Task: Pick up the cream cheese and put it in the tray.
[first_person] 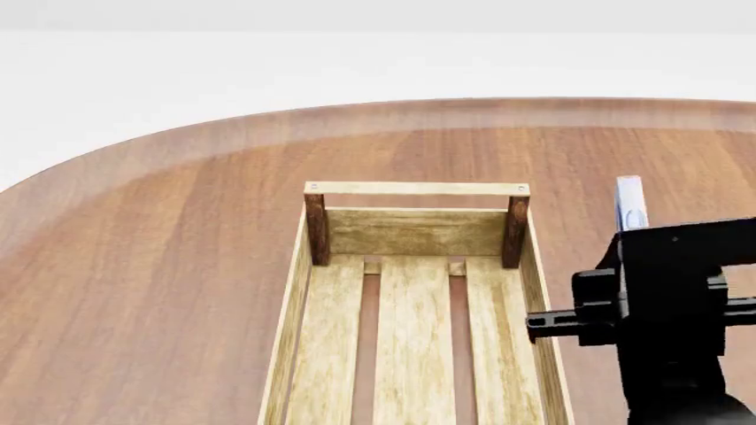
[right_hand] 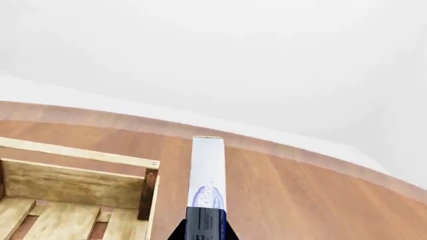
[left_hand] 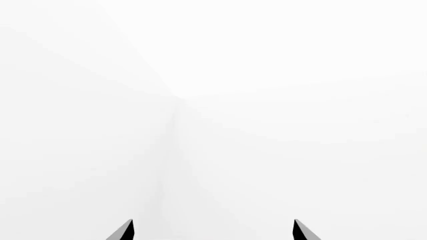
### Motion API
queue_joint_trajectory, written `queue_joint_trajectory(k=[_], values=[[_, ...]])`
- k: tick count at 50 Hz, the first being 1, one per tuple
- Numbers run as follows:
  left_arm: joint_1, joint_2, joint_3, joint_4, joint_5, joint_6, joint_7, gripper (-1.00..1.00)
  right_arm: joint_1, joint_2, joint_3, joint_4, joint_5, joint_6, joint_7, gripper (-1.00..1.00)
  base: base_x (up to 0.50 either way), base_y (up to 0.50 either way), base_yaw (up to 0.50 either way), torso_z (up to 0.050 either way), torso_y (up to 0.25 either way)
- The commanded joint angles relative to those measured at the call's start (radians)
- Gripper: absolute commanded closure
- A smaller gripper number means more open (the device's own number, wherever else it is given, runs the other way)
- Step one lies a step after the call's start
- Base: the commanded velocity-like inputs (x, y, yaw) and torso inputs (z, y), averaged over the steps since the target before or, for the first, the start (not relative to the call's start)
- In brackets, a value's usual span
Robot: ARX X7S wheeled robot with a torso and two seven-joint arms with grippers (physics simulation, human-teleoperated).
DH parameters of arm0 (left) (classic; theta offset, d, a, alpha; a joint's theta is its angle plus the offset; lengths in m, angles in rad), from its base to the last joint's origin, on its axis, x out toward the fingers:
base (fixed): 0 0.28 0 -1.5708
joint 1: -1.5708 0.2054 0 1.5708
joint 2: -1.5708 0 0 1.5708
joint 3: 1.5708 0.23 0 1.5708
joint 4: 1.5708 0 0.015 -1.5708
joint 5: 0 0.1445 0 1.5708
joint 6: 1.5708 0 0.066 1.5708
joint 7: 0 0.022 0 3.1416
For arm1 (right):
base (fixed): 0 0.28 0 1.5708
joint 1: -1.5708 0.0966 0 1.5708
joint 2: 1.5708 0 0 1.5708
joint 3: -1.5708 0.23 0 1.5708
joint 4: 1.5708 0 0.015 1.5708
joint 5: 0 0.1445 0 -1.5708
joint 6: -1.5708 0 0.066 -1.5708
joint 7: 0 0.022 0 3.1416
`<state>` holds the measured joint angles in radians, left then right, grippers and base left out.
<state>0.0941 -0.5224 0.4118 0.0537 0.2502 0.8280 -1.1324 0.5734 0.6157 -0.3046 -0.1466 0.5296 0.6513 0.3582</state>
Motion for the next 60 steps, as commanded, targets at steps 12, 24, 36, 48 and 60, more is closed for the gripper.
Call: queue_joint_trajectory(k=[12, 24, 36, 48, 60], values=[[-0.003, 0.004, 0.000, -0.002, 0.009, -0.004, -0.002, -1.00, 0.263, -0.018, -0.200, 0.115, -0.065, -0.017, -0.303, 1.00, 0.00, 0.00, 0.00, 0.000, 0.001], [-0.002, 0.002, -0.001, 0.000, 0.009, -0.004, -0.003, -1.00, 0.366, -0.051, -0.281, 0.141, -0.008, 0.046, -0.485, 1.00, 0.00, 0.00, 0.00, 0.000, 0.001], [0.001, 0.001, -0.001, 0.004, 0.013, -0.006, -0.004, -1.00, 0.452, -0.065, -0.302, 0.171, 0.126, 0.143, -0.686, 1.00, 0.00, 0.00, 0.00, 0.000, 0.001], [-0.001, 0.000, 0.001, 0.003, 0.010, -0.010, -0.002, -1.00, 0.565, -0.119, -0.360, 0.310, 0.158, 0.219, -0.823, 1.00, 0.00, 0.00, 0.00, 0.000, 0.000], [0.001, 0.002, -0.002, 0.004, 0.023, -0.010, -0.007, -1.00, 0.602, -0.135, -0.377, 0.350, 0.156, 0.246, -0.839, 1.00, 0.00, 0.00, 0.00, 0.000, 0.001]])
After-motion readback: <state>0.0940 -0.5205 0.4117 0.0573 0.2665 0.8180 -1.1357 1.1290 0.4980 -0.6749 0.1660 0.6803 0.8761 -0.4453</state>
